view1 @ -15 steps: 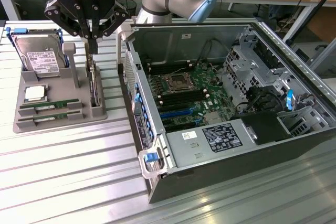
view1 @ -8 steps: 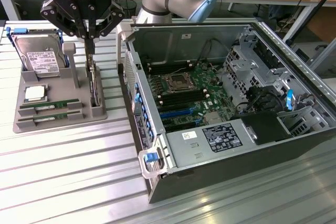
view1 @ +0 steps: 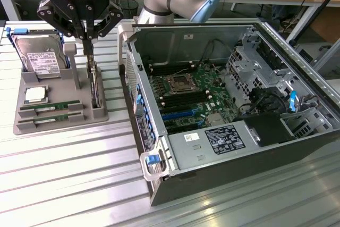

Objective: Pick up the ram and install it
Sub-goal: 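Reach for the ram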

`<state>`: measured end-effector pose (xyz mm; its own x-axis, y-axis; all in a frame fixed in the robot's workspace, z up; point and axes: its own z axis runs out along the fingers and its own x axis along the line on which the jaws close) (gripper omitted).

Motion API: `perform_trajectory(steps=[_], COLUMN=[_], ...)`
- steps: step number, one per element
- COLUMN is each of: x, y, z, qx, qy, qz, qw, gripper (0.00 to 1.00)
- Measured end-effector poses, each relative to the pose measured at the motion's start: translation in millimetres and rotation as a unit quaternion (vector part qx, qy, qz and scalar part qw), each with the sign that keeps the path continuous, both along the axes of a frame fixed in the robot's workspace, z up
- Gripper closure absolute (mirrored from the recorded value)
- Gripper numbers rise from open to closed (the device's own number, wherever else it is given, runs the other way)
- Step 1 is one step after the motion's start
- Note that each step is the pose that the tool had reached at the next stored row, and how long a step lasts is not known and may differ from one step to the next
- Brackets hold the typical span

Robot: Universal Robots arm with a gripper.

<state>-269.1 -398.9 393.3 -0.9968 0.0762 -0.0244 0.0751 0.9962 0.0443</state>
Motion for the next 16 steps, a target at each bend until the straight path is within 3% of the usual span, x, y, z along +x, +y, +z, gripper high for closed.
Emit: perform_trajectory(steps=[16], x=[-12.8], y=[0.0], z=[0.0], qx=[0.0], qy=[0.0], qz=[0.0], qw=[1.0], gripper=[0.89])
